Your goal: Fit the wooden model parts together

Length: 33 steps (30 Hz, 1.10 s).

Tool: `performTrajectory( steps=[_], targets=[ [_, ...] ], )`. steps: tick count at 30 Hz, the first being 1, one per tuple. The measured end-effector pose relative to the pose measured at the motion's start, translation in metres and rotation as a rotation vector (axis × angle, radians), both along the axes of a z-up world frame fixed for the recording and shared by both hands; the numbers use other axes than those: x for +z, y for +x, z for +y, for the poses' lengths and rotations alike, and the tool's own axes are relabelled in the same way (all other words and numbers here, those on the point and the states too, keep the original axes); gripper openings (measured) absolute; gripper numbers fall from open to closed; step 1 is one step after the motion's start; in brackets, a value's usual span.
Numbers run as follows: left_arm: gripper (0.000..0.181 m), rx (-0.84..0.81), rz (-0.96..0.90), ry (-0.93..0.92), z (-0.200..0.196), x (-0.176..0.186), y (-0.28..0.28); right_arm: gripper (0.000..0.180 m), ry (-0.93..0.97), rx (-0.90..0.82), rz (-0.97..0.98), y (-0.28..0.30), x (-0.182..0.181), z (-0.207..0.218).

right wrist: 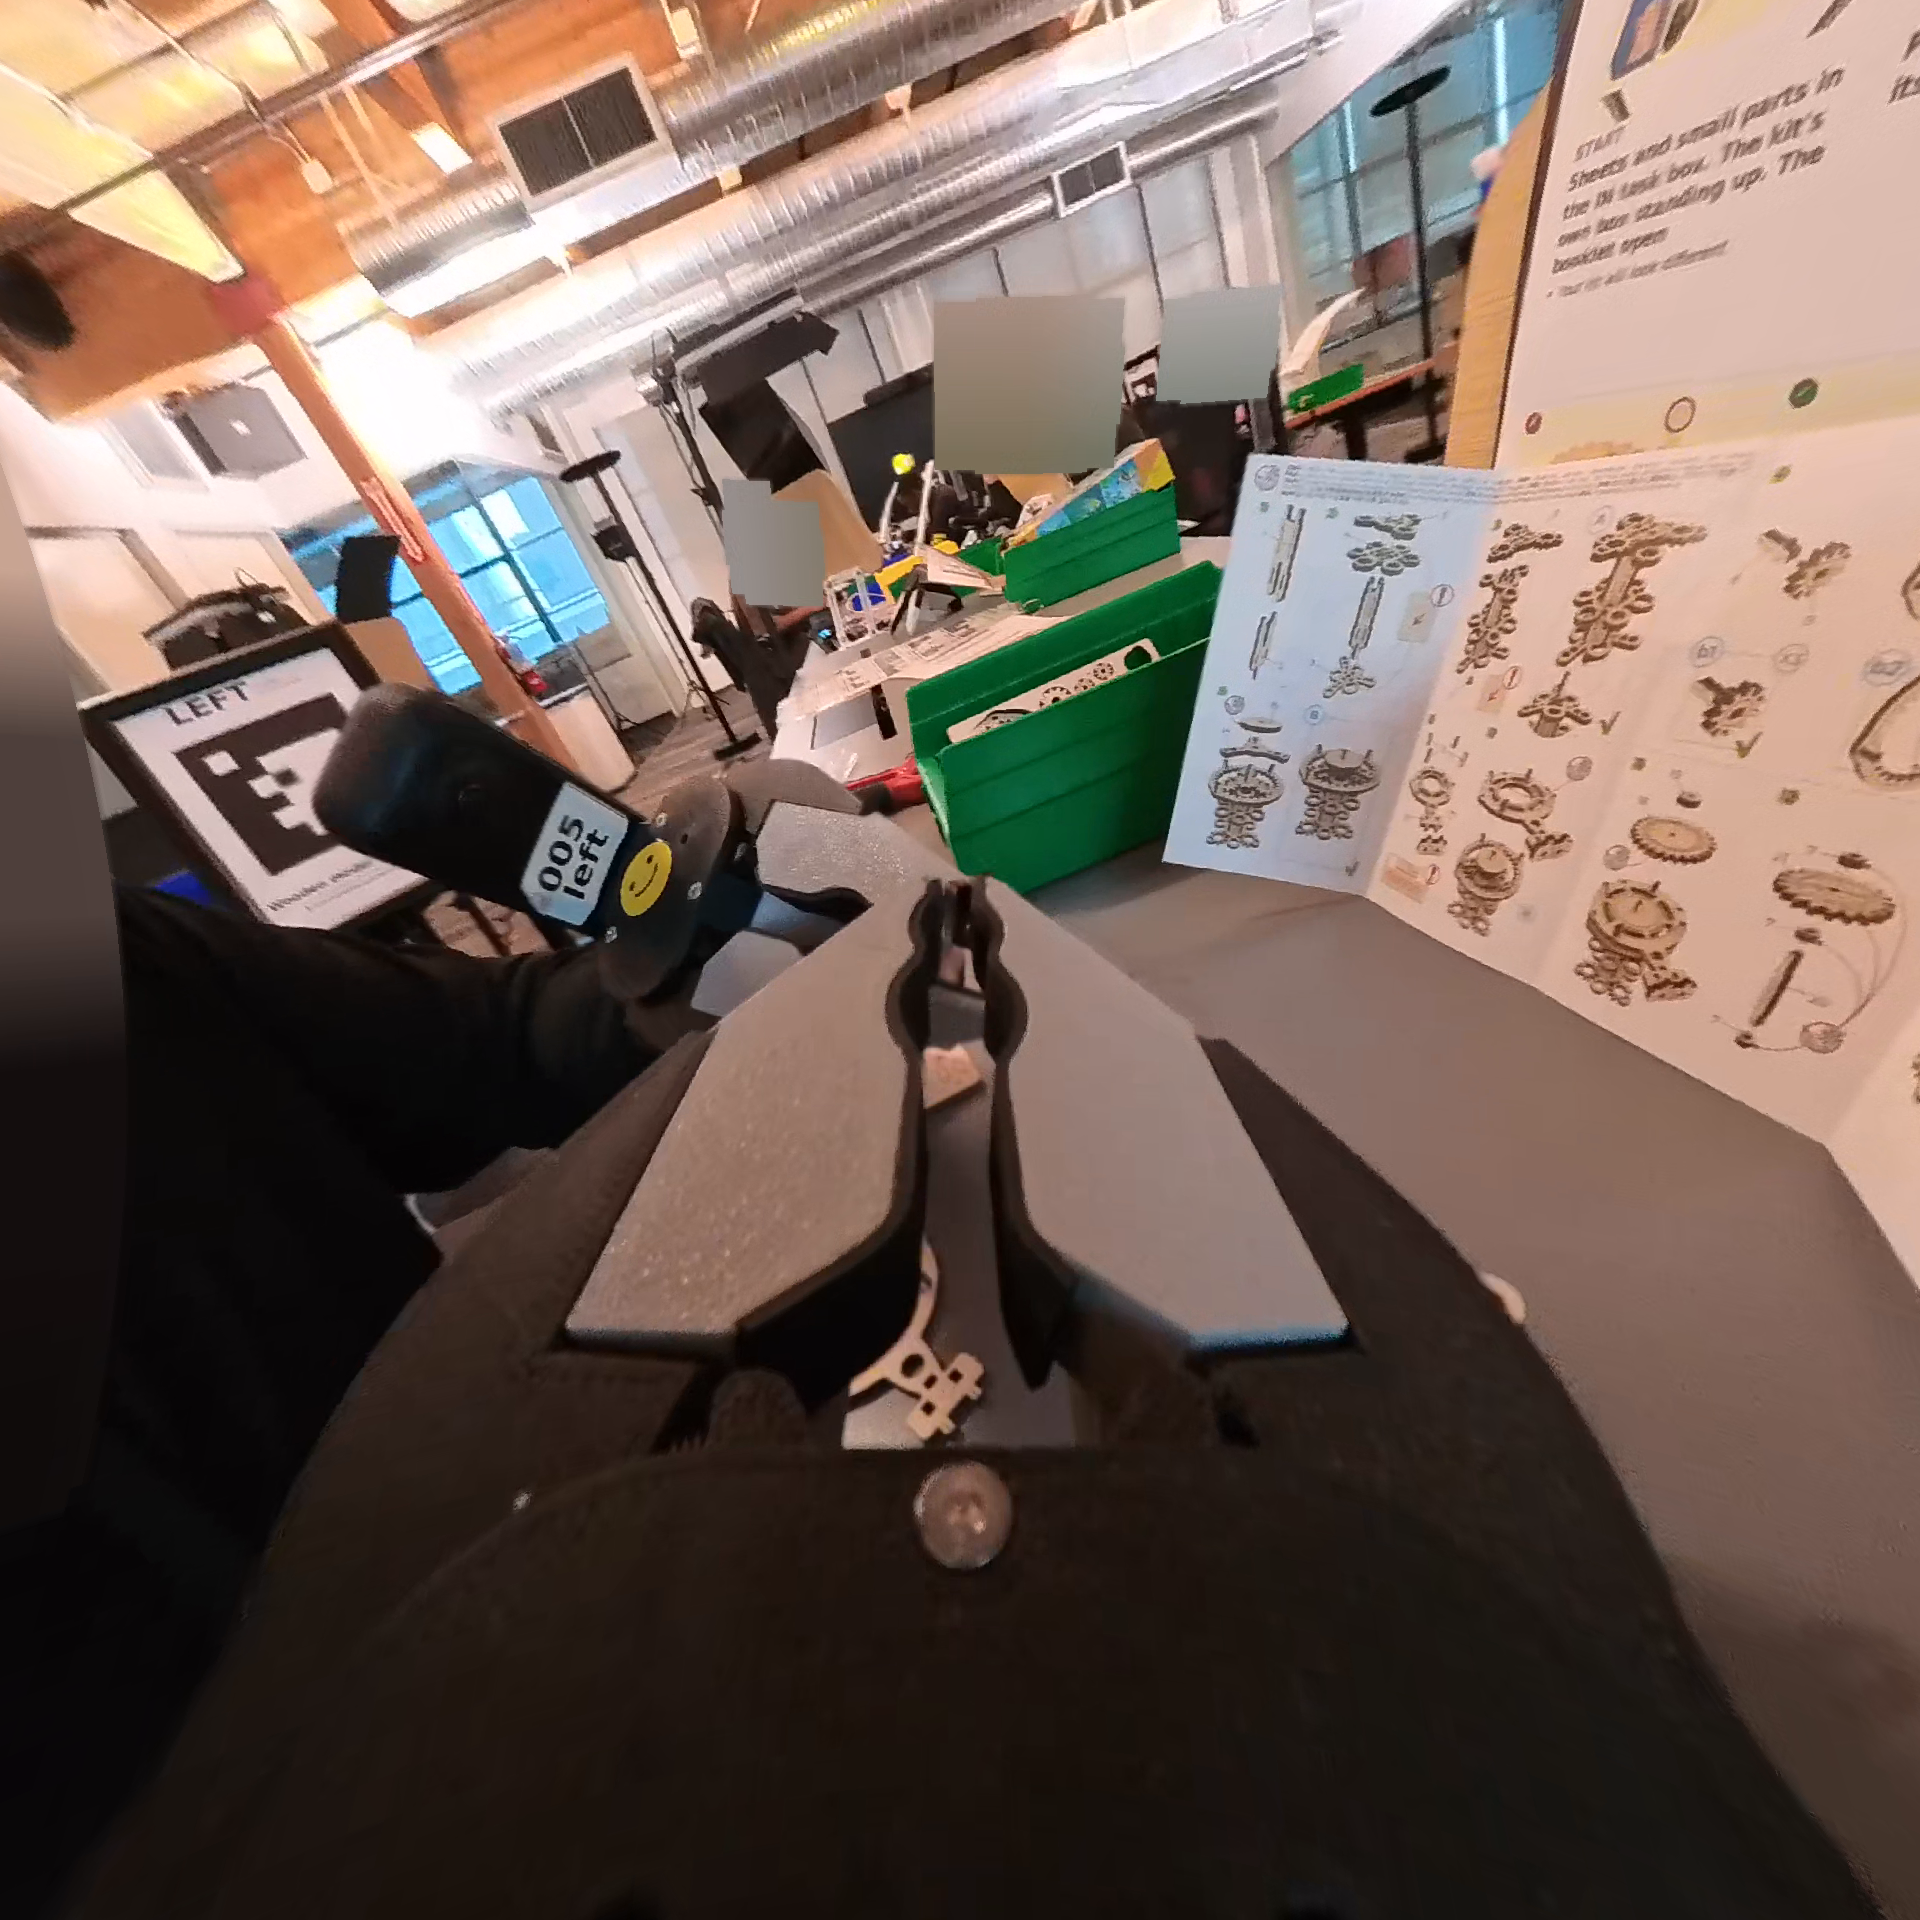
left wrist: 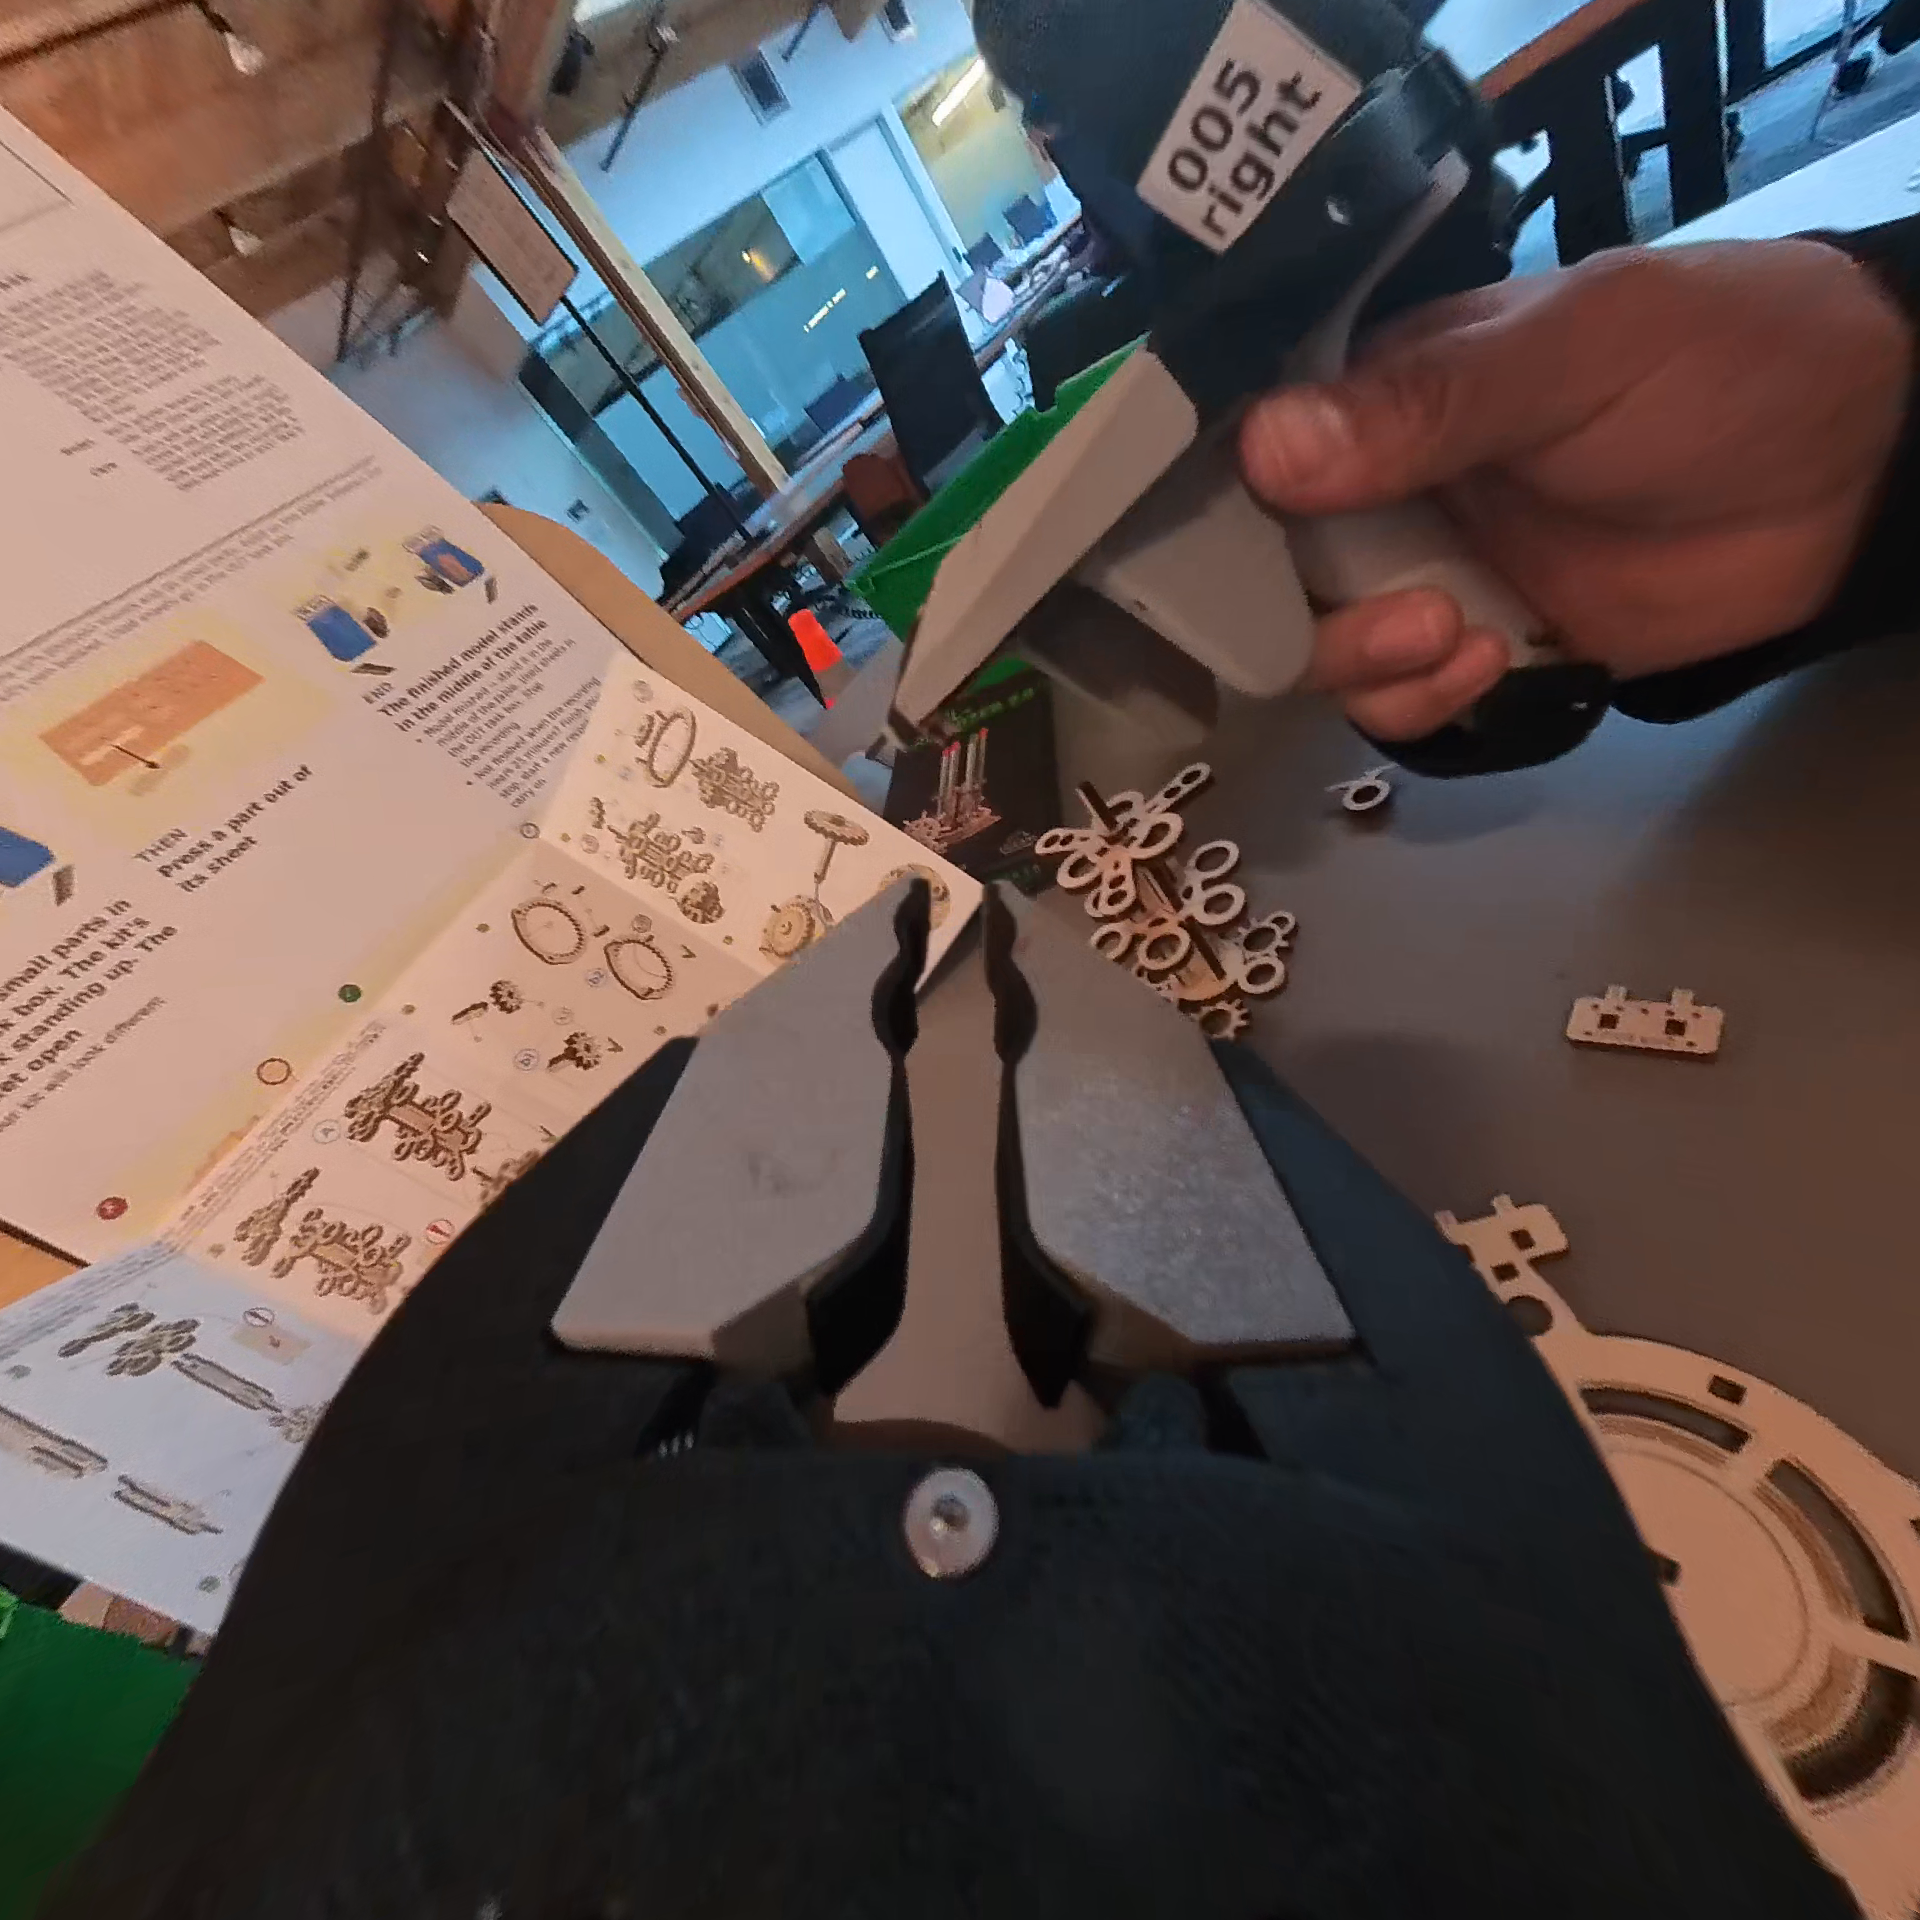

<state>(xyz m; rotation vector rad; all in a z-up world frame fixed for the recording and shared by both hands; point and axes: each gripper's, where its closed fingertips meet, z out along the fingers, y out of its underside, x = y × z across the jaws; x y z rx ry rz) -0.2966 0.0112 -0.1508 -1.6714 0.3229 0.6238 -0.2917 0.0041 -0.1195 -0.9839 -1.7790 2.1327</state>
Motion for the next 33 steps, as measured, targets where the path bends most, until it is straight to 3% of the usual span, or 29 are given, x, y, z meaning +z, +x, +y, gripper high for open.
performTrajectory(
  steps=[13,20,25,33],
  targets=[
    [0.004,0.035,0.094,0.15,-0.003,0.029,0.008,0.001,-0.2,0.011,-0.086,-0.006,0.004,0.002],
    [0.004,0.027,-0.035,0.156,-0.002,0.029,0.005,0.001,-0.319,0.033,-0.088,-0.007,0.009,-0.002],
    [0.0,-0.045,-0.192,0.168,-0.003,0.031,0.01,0.001,-0.274,0.039,-0.02,-0.003,0.014,-0.011],
    [0.001,-0.099,-0.272,0.164,-0.005,0.03,0.012,0.001,-0.204,0.002,0.036,-0.004,0.014,-0.012]
  ],
)
